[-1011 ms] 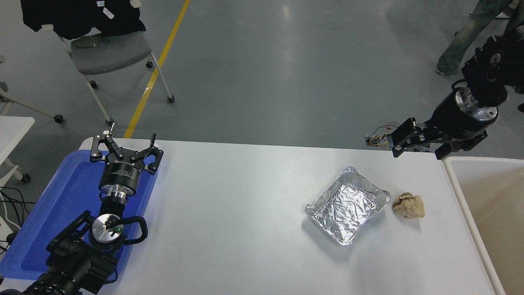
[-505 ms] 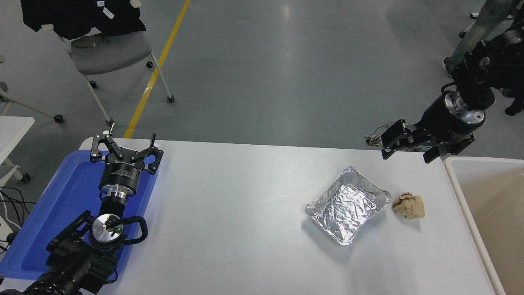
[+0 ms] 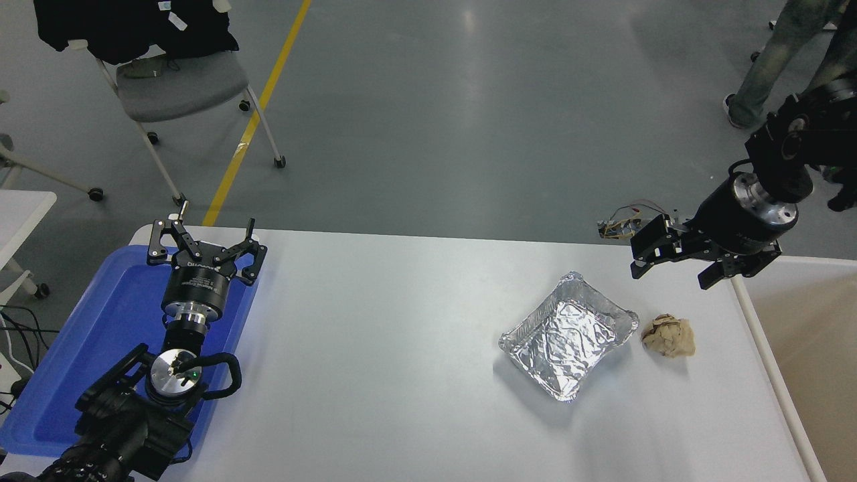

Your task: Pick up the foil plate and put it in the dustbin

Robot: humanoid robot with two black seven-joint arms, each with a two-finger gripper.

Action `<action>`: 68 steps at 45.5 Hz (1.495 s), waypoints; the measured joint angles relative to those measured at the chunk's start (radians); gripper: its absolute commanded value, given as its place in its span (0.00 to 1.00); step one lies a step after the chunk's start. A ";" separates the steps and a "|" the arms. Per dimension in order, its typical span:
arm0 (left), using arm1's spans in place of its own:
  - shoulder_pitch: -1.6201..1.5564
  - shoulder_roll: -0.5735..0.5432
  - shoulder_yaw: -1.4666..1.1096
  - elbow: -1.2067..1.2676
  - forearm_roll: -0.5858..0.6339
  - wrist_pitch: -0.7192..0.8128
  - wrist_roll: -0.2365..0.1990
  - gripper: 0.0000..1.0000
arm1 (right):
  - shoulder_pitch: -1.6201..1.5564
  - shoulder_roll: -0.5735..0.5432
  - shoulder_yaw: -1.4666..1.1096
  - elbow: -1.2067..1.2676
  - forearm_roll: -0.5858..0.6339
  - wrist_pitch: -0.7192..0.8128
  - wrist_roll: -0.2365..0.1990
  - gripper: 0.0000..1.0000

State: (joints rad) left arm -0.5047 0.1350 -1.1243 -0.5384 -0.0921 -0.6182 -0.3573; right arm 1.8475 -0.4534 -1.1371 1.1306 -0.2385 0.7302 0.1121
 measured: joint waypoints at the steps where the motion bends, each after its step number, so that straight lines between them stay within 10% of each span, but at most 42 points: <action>1: 0.000 0.000 0.000 0.000 0.000 0.000 0.000 1.00 | -0.006 0.000 0.000 0.000 0.004 -0.006 0.000 1.00; 68: 0.000 0.000 0.001 0.000 0.000 0.000 0.000 1.00 | -0.482 0.130 0.079 -0.009 0.451 -0.621 -0.012 0.90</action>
State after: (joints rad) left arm -0.5047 0.1350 -1.1232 -0.5384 -0.0920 -0.6182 -0.3574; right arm 1.3660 -0.3239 -1.0585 1.1221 0.2126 0.1096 0.0997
